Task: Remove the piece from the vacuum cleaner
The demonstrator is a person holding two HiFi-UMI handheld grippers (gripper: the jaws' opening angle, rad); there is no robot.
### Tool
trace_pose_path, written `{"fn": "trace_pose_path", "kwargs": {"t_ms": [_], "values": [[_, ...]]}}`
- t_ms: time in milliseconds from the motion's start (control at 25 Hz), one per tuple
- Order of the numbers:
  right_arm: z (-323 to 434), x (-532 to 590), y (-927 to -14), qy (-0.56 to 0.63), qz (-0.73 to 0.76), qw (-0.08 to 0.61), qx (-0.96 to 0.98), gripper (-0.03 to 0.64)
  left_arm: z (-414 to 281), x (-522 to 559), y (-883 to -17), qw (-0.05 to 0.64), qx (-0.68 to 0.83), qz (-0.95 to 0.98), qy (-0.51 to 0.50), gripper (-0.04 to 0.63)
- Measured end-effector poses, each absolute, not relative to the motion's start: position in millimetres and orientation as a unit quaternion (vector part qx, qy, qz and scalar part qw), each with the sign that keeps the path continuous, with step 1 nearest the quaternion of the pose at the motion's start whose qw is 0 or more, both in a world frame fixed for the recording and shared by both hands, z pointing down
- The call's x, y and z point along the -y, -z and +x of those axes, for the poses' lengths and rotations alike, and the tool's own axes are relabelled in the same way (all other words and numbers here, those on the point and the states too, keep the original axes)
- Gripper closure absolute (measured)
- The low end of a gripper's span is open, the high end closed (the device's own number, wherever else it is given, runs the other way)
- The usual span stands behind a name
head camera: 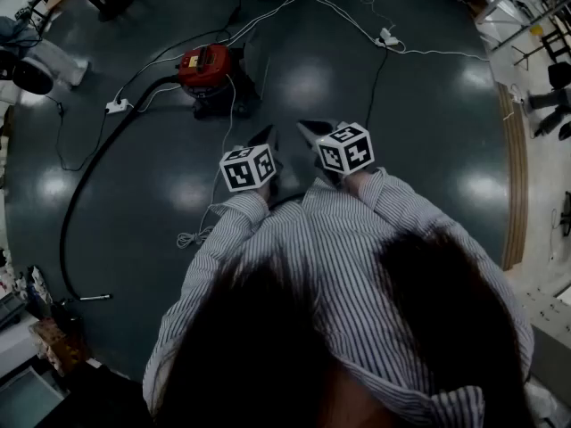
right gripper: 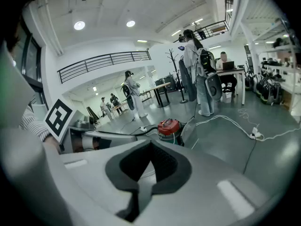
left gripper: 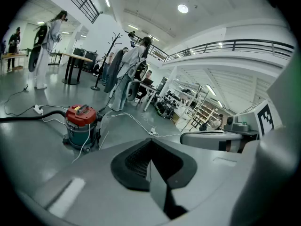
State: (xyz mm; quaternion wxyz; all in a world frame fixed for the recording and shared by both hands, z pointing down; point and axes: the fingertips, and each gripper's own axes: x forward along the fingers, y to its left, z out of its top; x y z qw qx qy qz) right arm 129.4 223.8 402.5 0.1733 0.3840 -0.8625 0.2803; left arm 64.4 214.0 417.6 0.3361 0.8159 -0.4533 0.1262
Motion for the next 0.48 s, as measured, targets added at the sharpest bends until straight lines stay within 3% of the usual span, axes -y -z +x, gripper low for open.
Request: {"fn": "trace_pose_path", "kwargs": {"t_ms": [480], "values": [[123.5,-215.4,-414.6,-0.295,0.376,0.189,0.858,0.617,58.8,-206.8,-426.7,0.35,0.453,0.809,-0.138,0.589]]}}
